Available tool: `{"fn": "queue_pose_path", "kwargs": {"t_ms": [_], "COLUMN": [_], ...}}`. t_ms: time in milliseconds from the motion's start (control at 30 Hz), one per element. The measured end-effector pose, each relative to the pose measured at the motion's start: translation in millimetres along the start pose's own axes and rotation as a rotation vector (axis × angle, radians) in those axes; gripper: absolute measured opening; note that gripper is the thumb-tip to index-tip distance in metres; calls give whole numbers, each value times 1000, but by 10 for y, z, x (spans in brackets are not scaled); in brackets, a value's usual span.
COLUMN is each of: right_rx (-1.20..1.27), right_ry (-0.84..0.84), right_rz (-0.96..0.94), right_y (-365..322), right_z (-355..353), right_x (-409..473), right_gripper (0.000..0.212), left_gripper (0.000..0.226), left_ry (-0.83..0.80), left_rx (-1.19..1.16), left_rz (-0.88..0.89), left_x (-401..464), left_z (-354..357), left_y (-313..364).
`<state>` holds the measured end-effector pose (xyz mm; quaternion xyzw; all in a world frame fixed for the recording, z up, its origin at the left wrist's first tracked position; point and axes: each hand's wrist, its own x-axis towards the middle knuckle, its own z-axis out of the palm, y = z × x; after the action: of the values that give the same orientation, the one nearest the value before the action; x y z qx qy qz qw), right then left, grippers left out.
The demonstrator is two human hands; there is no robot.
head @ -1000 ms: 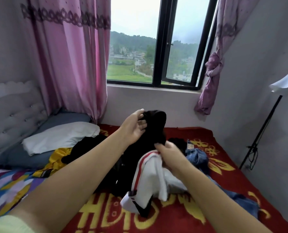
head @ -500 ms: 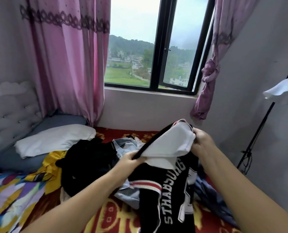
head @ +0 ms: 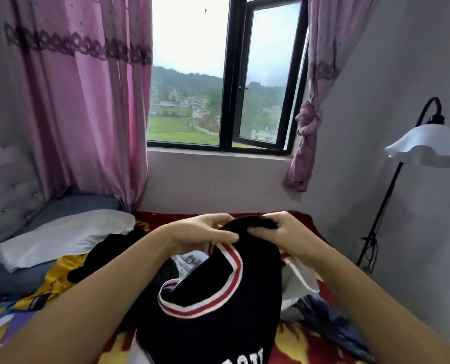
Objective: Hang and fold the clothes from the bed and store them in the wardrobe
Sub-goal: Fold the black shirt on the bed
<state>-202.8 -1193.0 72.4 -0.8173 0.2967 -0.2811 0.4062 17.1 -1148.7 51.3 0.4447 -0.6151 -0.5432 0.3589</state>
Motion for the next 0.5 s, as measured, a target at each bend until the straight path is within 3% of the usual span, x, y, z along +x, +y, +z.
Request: {"fn": "queue_pose_path", "kwargs": {"t_ms": [67, 133, 233, 333, 400, 500], "right_rx": [72, 56, -90, -225, -159, 28], "right_ry": [49, 53, -97, -237, -182, 98], "right_rz": [-2, 20, 68, 14, -11, -43], "right_y": [-24, -33, -41, 54, 128, 33], "right_z": [-168, -360, -531, -355, -198, -250], "right_x": [9, 52, 82, 85, 75, 55], "right_gripper": [12, 13, 12, 7, 6, 18], "left_gripper": [24, 13, 12, 7, 6, 7], "left_ry": [-55, 44, 196, 161, 153, 179], "left_rx": [193, 222, 108, 222, 285, 275], "left_rz": [-28, 18, 144, 202, 210, 149], "left_x": [-72, -102, -135, -99, -47, -75], "left_z": [-14, -28, -88, -19, -6, -154], "left_y": [-156, -211, -34, 240, 345, 312]}}
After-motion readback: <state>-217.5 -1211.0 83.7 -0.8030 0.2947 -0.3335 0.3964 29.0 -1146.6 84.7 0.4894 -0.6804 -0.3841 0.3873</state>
